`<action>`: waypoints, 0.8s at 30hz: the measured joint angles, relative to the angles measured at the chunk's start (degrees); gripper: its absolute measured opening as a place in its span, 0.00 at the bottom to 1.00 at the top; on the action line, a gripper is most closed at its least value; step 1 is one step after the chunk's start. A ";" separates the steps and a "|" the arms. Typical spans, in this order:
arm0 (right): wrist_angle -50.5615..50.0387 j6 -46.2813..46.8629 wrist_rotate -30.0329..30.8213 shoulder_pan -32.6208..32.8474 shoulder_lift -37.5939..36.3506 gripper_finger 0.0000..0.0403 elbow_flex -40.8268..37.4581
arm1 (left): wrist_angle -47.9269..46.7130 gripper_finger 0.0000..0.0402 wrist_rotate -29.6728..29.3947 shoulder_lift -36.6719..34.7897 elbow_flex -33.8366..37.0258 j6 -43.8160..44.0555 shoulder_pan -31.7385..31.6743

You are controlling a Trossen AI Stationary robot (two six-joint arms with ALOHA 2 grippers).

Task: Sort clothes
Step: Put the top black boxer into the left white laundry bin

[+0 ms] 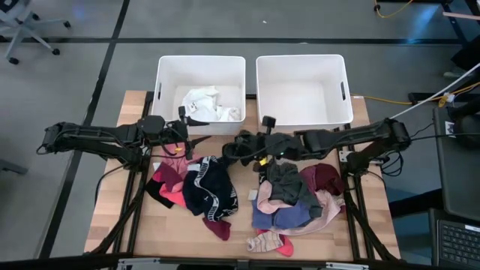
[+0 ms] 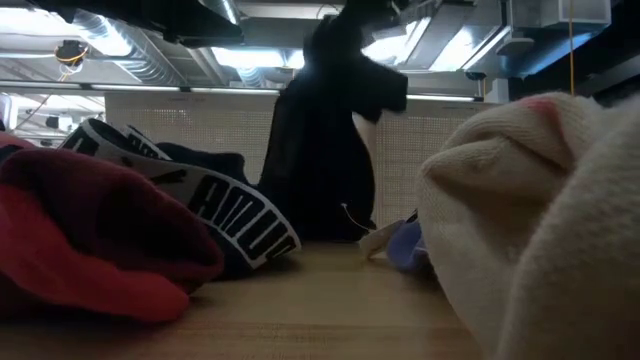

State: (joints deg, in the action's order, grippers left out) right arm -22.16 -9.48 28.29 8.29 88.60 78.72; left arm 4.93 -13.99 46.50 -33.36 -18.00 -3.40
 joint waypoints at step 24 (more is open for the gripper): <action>42.24 -32.72 2.61 -4.86 -3.08 0.04 0.00 | 0.20 0.48 -0.01 0.00 0.00 -0.15 -0.01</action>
State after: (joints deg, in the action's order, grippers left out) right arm 20.08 -42.20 30.89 3.44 85.51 78.72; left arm 5.13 -14.00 46.50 -33.36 -18.15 -3.40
